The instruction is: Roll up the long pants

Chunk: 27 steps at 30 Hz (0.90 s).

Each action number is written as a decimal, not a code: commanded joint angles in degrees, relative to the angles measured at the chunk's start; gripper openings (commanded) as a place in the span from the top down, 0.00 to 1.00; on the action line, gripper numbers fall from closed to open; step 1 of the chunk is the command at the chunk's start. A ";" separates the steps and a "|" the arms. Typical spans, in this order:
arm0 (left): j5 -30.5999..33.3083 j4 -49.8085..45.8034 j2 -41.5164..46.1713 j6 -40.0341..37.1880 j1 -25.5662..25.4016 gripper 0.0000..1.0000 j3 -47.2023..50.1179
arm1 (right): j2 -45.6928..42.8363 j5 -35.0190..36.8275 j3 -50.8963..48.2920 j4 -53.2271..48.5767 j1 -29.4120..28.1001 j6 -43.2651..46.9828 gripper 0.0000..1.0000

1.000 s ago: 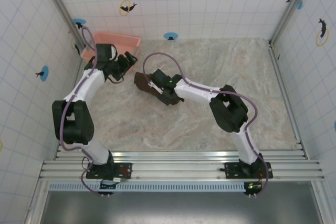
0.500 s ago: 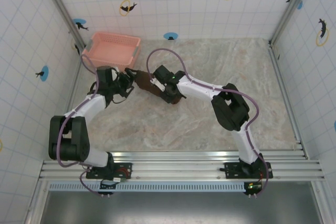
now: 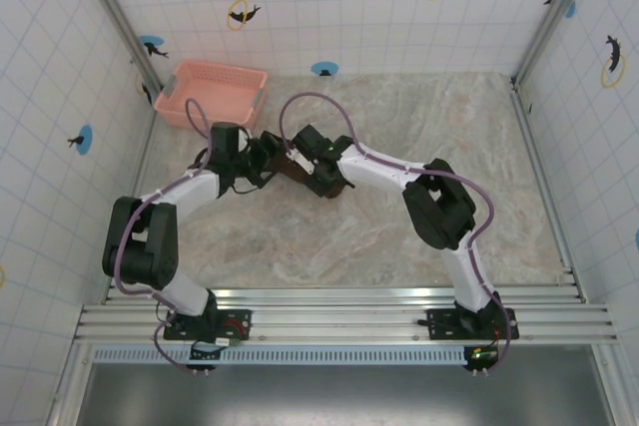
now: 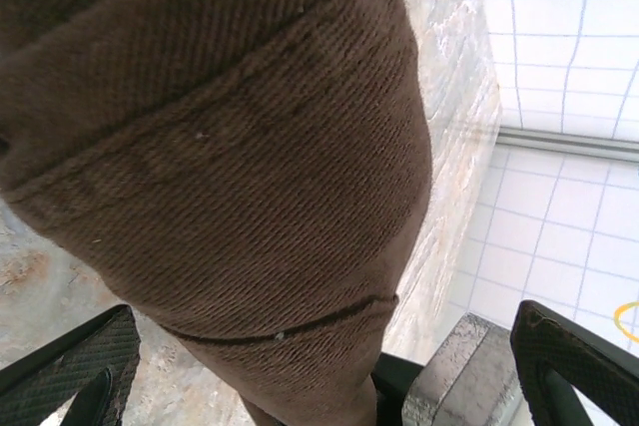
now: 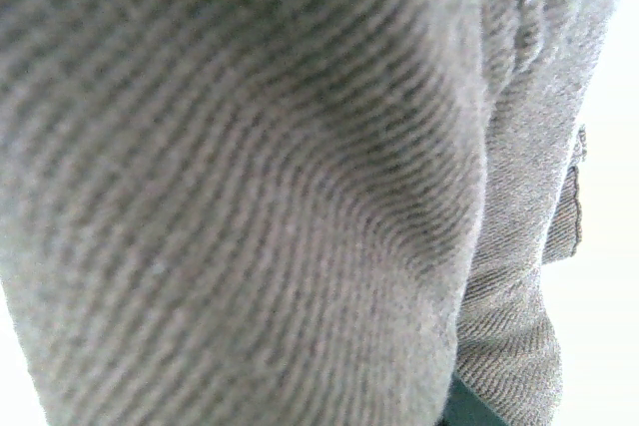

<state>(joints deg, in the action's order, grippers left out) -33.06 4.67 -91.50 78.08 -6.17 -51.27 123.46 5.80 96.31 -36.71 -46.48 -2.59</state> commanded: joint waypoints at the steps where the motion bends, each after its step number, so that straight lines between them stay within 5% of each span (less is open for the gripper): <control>1: 2.17 -3.86 -1.98 0.18 -1.41 0.02 -2.19 | 6.45 -10.81 -5.61 -11.80 -0.87 -2.51 1.00; 27: 13.89 1.60 -21.21 4.35 -11.64 0.03 -6.89 | 5.25 -23.12 -5.27 -9.95 0.03 -2.73 1.00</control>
<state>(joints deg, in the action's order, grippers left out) -18.83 10.90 -108.62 84.64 -13.93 -58.70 121.82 -0.12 94.19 -34.61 -44.58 -3.86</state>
